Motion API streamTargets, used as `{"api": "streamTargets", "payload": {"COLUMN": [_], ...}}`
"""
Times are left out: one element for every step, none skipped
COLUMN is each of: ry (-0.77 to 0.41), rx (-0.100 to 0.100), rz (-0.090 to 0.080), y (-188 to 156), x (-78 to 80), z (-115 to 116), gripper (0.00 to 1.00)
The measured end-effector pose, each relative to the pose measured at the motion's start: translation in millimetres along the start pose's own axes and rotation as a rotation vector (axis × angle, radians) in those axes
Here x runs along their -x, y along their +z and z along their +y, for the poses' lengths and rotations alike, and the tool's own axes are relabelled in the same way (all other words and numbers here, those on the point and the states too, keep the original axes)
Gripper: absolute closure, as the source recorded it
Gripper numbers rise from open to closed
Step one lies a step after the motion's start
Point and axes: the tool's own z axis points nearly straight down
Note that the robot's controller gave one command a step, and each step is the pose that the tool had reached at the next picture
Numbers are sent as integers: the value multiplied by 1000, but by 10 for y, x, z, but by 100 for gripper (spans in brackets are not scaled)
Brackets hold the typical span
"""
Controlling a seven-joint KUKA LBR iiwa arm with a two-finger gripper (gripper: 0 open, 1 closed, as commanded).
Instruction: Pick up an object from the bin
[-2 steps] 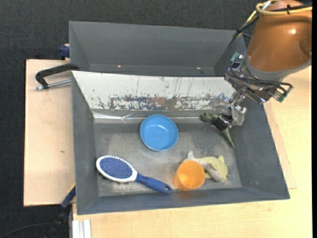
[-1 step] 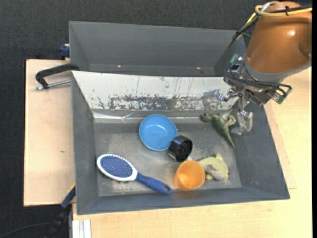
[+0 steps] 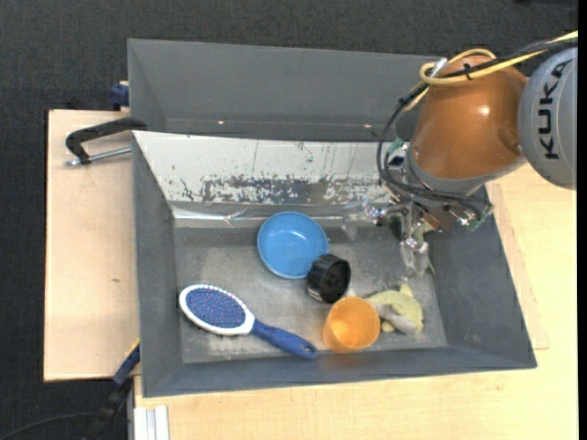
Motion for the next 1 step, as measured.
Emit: {"api": "streamTargets", "payload": {"ry": [-81], "rx": [1], "rz": [-1], "y": [675], "x": [482], "z": [401], "gripper": [0]}}
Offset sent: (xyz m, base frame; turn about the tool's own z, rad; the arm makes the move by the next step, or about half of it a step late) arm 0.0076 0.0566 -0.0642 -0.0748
